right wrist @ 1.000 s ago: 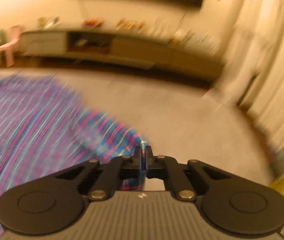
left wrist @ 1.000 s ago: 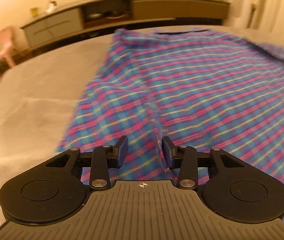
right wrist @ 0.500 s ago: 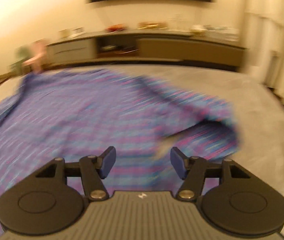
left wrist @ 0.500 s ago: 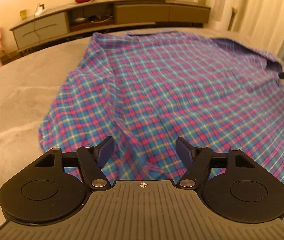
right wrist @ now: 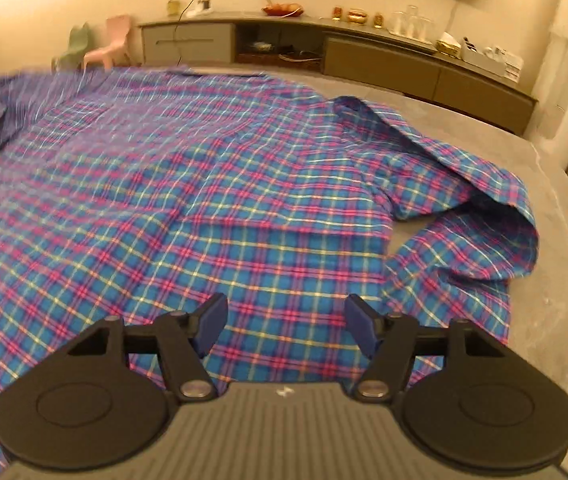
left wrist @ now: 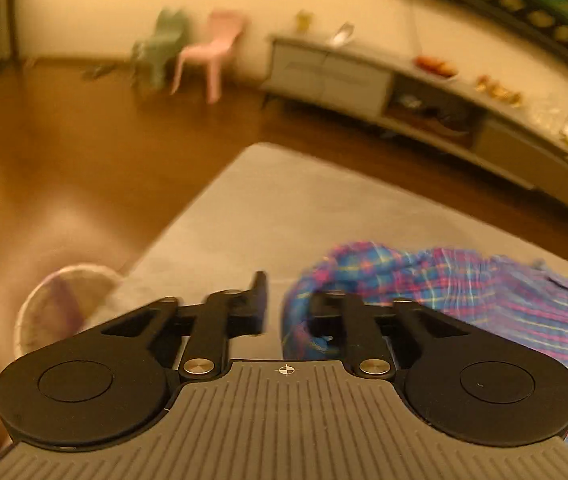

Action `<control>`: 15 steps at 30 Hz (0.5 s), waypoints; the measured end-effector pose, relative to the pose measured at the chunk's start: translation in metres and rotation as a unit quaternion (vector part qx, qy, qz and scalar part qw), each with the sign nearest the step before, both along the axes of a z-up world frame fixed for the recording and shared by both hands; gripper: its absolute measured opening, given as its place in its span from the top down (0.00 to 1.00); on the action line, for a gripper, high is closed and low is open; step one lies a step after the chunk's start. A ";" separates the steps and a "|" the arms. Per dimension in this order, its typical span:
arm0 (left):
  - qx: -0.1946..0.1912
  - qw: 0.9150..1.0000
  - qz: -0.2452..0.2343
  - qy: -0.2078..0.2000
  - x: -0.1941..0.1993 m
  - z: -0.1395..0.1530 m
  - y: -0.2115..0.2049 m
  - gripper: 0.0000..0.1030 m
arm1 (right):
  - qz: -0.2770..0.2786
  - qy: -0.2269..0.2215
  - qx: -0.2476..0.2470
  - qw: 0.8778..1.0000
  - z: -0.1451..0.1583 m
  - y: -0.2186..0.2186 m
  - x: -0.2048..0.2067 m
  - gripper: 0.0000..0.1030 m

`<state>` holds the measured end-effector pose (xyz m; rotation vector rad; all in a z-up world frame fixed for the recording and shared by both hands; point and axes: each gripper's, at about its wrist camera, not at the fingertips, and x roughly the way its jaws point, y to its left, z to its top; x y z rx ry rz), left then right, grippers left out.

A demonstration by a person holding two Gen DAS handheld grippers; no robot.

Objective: Fold clothes

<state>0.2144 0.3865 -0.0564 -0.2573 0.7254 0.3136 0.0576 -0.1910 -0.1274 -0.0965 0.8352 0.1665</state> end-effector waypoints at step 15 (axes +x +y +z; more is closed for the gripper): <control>0.104 0.968 -0.228 -0.005 -0.063 -0.031 -0.162 0.68 | -0.168 0.045 -0.039 0.984 -0.006 -0.135 0.117 0.95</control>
